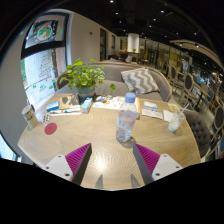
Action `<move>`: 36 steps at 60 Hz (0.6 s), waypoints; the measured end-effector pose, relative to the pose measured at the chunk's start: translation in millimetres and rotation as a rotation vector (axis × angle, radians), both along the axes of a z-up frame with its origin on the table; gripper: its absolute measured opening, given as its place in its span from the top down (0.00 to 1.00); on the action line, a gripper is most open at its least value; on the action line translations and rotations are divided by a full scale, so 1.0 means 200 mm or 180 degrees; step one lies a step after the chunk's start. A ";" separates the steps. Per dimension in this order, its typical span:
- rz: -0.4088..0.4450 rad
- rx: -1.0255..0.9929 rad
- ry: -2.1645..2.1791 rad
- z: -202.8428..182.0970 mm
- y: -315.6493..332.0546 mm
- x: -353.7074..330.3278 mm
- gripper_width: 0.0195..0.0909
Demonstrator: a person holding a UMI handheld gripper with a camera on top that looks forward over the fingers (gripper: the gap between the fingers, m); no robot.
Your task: Pour water
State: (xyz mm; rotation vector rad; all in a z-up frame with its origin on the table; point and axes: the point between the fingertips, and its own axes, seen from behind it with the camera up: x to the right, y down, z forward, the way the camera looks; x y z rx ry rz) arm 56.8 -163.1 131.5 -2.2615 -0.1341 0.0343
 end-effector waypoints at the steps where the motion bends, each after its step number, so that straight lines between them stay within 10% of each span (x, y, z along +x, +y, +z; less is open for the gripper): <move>1: -0.0003 0.0022 -0.0003 -0.01 0.03 0.03 0.08; 25: -0.0003 0.0347 0.0216 -0.27 0.73 0.18 0.10; 36: 0.0014 0.0456 0.0263 -0.31 0.83 0.17 0.46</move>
